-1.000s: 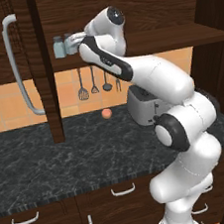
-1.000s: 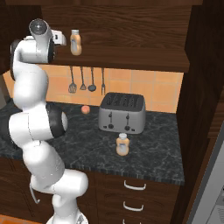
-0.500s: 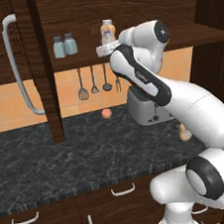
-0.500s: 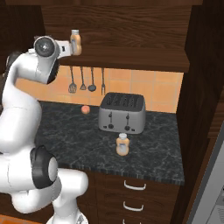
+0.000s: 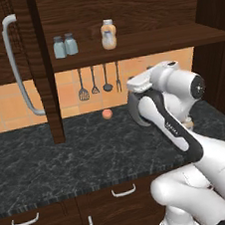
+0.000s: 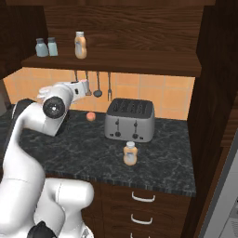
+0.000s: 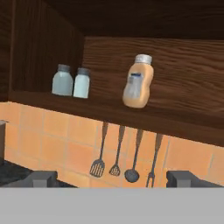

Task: Put the shaker and condiment bottle from the counter next to their counterparts in the cabinet.

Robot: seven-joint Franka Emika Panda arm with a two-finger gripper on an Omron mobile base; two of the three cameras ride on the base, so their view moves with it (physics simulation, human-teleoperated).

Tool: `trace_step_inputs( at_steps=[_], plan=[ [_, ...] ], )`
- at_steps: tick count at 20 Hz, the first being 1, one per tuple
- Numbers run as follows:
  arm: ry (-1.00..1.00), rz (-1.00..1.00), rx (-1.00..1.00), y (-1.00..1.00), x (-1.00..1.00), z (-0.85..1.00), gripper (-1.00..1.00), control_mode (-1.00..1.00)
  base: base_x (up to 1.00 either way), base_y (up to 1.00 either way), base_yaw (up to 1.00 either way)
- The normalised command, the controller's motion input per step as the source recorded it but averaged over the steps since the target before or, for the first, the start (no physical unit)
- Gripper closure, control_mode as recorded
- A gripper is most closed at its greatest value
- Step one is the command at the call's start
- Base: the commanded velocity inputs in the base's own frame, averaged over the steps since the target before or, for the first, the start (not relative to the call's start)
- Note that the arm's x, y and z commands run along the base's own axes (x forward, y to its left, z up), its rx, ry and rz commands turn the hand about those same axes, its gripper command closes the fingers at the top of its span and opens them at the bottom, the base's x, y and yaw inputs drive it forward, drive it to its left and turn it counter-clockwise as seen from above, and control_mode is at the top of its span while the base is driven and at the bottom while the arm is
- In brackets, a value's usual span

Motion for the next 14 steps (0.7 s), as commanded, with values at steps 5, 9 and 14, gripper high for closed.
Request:
trace_step_inputs(
  at_steps=[5,9,14],
  plan=[
    [0.0,-0.47,-0.07,-0.46,-0.45,-0.84,-1.0,-1.0,0.0,0.0,0.0],
    [0.0,-0.63,-0.06,-0.34,-0.02,-0.93,-1.0,-1.0,0.0,0.0,0.0],
    [0.01,-0.55,0.04,-0.4,0.21,-0.65,-1.0,-1.0,0.0,0.0,0.0]
  ],
)
